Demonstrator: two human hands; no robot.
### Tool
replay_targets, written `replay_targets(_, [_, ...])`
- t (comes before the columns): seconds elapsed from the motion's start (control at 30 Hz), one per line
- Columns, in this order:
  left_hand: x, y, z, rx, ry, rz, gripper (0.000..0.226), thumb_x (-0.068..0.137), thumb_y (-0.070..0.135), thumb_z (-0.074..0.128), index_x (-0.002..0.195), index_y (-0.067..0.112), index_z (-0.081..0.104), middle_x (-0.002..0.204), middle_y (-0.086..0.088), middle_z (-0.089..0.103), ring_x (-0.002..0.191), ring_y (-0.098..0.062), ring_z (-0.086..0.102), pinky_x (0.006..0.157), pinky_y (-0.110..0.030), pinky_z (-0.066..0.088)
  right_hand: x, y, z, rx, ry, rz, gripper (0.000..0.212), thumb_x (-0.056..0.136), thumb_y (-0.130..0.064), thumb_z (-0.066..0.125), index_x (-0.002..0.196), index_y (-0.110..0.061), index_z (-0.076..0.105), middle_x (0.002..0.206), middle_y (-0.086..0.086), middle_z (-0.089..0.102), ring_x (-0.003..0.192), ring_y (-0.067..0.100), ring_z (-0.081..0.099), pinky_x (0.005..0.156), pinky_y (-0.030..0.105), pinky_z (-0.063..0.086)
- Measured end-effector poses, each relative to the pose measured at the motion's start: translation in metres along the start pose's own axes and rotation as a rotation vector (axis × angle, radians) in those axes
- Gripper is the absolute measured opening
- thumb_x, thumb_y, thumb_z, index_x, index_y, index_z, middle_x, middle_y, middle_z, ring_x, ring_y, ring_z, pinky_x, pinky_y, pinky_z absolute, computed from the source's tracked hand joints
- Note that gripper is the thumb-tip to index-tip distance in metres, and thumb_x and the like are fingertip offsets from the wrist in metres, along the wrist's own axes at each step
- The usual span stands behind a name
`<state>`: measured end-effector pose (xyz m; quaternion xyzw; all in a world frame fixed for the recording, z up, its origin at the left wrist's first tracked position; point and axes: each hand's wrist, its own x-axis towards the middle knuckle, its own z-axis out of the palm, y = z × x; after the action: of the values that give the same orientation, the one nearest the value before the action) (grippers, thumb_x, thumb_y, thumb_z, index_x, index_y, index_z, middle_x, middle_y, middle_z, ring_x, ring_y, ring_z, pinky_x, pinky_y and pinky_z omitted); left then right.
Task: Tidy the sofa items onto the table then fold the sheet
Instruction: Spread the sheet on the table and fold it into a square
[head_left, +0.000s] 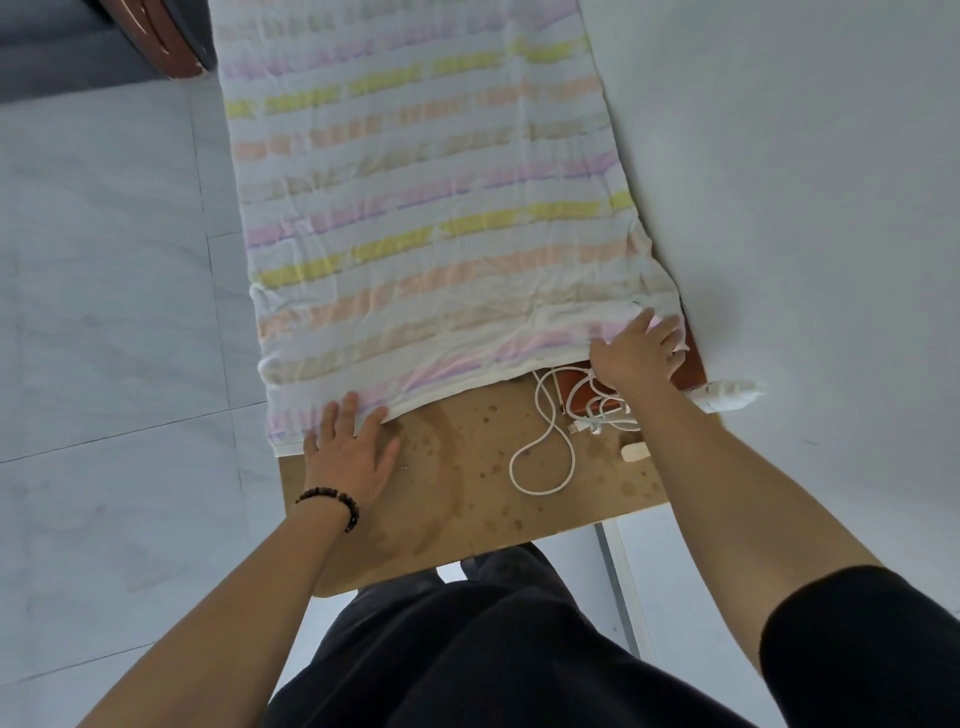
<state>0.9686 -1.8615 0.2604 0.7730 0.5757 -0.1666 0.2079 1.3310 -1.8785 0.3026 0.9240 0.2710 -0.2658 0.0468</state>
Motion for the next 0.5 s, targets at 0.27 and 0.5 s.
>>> replay_targets(0.27, [-0.011, -0.002, -0.013, -0.633, 0.241, -0.496, 0.045, 0.091, 0.038, 0.055, 0.124, 0.009, 0.052, 0.129, -0.017, 0.050, 0.115, -0.035, 0.049, 0.094, -0.046, 0.044, -0.038, -0.031, 0.027, 0.352, 0.093, -0.181, 0.035, 0.097, -0.029, 0.045, 0.110, 0.000, 0.060, 0.106, 0.018, 0.064, 0.102, 0.037, 0.060, 0.081, 0.032, 0.041])
replay_targets(0.5, [0.012, -0.015, -0.042, -1.098, 0.204, -1.267, 0.061, 0.088, 0.029, 0.059, 0.134, 0.000, 0.032, 0.137, -0.018, 0.041, 0.118, -0.032, 0.050, 0.089, -0.036, 0.040, -0.040, -0.049, 0.045, 0.810, -0.062, 0.240, 0.068, 0.090, -0.031, 0.063, 0.137, 0.001, 0.027, 0.113, 0.023, 0.063, 0.089, 0.033, 0.068, 0.079, 0.044, 0.059])
